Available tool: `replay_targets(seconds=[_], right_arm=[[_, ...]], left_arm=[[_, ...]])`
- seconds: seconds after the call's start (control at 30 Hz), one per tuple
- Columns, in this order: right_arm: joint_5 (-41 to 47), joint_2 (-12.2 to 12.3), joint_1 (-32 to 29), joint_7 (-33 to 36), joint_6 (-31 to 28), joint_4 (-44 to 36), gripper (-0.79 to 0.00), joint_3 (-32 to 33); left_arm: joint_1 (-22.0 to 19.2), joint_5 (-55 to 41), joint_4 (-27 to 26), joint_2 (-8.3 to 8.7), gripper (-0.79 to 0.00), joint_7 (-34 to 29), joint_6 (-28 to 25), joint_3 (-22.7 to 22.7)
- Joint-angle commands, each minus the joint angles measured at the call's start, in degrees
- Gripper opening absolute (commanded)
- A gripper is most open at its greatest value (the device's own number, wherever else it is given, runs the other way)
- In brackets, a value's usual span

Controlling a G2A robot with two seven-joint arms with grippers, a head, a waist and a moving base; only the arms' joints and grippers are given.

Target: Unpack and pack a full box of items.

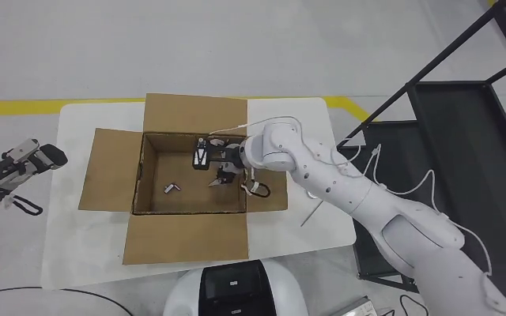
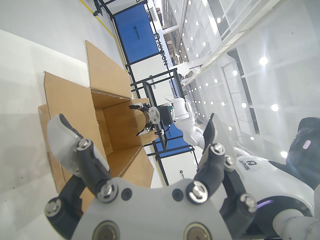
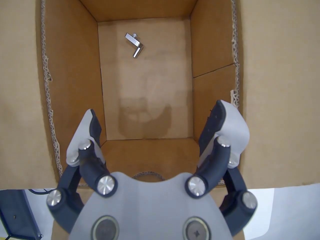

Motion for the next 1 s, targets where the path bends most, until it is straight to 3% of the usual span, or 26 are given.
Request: replay_targets(seconds=[0.0,0.97], right_arm=[[-0.03,0.02,-0.03,0.02,0.04,-0.05,0.000,0.03],[-2.81,-0.39,0.96,-0.35,-0.80,-0.01,0.000,-0.60]], left_arm=[[0.00,0.00,0.00,0.00,0.000,0.00,0.00,0.00],[0.00,0.00,0.00,0.00,0.000,0.00,0.00,0.00]])
